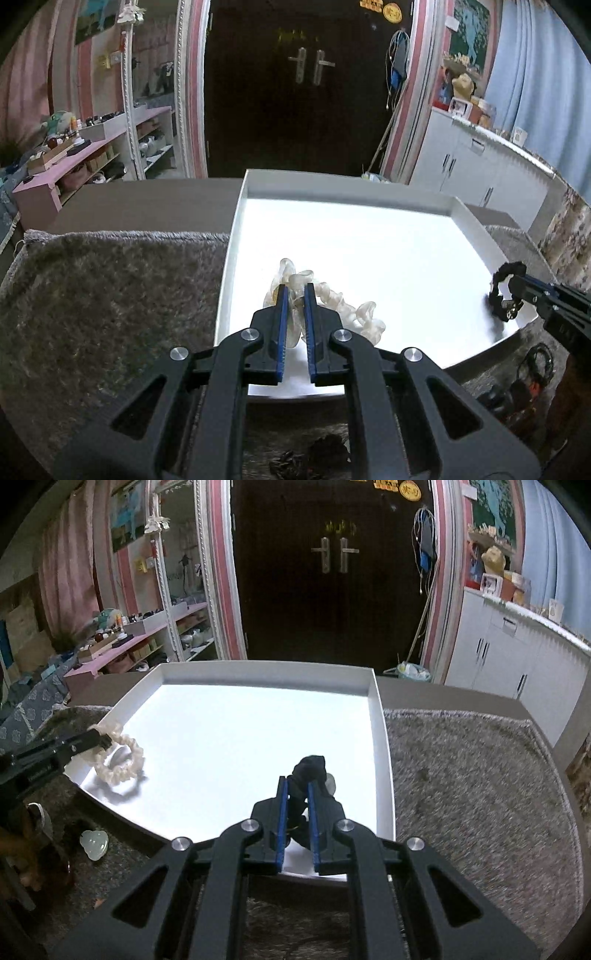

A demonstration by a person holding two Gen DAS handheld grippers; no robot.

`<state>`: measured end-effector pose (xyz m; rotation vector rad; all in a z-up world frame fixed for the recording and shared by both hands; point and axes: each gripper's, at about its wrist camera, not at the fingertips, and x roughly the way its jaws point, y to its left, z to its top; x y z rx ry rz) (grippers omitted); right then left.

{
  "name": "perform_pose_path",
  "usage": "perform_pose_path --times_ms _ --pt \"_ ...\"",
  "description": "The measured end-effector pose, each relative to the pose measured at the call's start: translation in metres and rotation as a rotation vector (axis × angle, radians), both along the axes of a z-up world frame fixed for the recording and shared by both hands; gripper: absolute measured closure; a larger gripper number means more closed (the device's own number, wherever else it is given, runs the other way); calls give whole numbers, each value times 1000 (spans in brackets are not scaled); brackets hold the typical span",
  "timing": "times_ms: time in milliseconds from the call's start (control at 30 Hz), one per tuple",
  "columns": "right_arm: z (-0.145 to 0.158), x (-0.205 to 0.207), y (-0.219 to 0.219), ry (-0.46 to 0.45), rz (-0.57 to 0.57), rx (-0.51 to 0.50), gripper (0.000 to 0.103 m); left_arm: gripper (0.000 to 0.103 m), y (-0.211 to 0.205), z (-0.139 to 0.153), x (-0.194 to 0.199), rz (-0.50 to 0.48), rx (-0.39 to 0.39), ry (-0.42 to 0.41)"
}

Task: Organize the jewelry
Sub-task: 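Carry the black hair tie and white flower scrunchie over the white tray with both tools, then open both tools to drop the hair tie and scrunchie into the tray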

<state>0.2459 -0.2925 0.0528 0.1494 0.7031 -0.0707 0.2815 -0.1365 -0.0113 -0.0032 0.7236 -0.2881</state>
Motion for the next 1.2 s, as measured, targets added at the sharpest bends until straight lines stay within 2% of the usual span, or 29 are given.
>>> perform_pose_path --times_ms 67,300,400,467,533,767,933,1033,1200 --pt "-3 1 -1 9 -2 4 90 95 -2 -5 2 -3 6 10" --pt "-9 3 1 23 3 10 90 90 -3 -11 3 10 16 13" --pt "-10 4 1 26 2 14 90 82 -6 -11 2 12 21 7" --pt "-11 4 2 22 3 21 85 71 -5 -11 1 14 21 4" --pt "-10 4 2 15 7 29 77 69 -6 -12 -1 11 22 0" --pt "1 -5 -4 -40 -8 55 76 67 -2 -8 -3 12 13 -12" --pt "11 -11 -10 -58 -20 65 76 62 1 3 -11 13 7 -42" --pt "17 -13 -14 -63 -22 57 76 61 -1 10 -16 20 59 -70" --pt "34 -38 -28 -87 -53 34 76 58 12 41 -32 40 17 -99"
